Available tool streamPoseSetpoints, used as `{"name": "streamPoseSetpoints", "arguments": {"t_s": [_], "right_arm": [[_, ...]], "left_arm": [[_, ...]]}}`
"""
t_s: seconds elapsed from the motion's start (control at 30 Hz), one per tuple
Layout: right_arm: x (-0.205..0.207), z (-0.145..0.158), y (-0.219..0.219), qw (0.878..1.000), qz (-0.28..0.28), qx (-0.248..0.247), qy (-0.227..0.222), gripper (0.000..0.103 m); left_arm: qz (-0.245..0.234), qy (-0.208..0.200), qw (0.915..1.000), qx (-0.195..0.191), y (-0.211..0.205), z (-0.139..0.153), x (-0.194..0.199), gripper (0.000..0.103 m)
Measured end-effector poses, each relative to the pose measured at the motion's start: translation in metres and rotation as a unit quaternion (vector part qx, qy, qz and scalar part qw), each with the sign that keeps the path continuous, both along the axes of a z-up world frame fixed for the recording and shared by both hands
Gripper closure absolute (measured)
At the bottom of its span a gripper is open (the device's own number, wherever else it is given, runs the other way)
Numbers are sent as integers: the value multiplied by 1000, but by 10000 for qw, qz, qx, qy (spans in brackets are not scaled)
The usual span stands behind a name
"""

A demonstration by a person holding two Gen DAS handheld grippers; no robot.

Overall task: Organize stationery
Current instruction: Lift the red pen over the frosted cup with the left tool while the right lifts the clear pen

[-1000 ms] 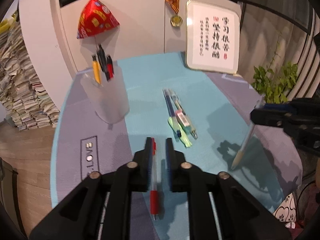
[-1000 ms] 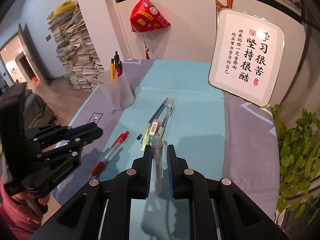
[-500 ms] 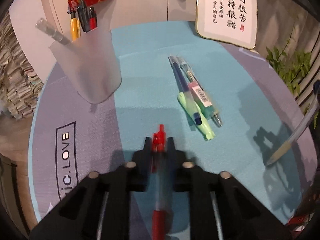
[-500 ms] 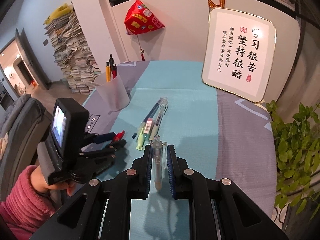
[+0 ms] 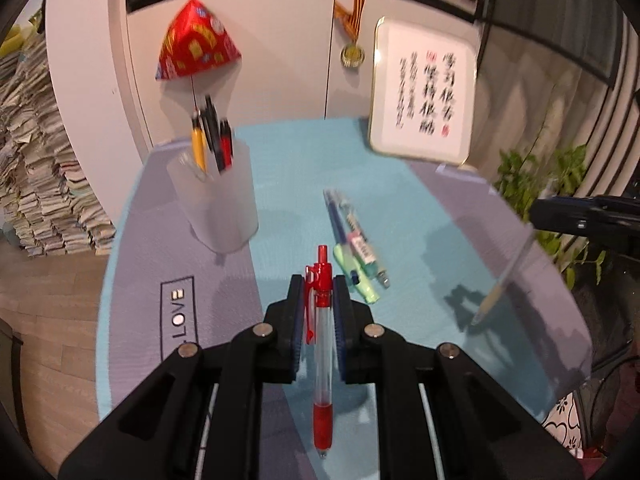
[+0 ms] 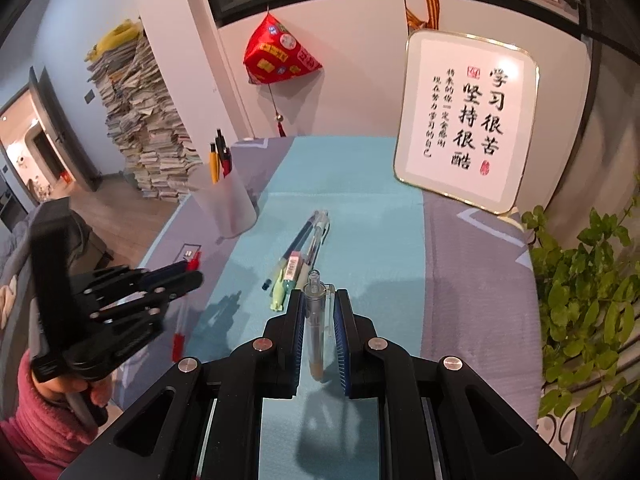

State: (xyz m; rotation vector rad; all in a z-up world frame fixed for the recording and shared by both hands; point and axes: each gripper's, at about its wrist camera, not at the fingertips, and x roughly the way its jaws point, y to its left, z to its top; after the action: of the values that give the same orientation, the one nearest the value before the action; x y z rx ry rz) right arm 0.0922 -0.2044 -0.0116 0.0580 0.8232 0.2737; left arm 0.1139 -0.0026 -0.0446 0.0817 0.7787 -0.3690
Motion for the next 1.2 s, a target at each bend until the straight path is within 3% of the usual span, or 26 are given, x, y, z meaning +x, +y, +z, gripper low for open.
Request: {"name": "streamPoseSetpoints", "arguments": {"t_s": [0.43, 0.7, 1.0, 1.2], "right_arm": [[-3, 35, 2, 9994, 70, 8, -349, 88], [6, 43, 22, 9986, 242, 5, -462, 88], [21, 54, 51, 9970, 493, 21, -595, 88], [39, 58, 68, 9965, 584, 90, -584, 88]], "left_arm": [[60, -533, 9981, -300, 24, 46, -12, 92], [319, -899, 9951, -268, 46, 72, -13, 92], [612, -1196, 9908, -131, 61, 88, -2, 92], [718, -1152, 9905, -219, 67, 88, 19, 92]]}}
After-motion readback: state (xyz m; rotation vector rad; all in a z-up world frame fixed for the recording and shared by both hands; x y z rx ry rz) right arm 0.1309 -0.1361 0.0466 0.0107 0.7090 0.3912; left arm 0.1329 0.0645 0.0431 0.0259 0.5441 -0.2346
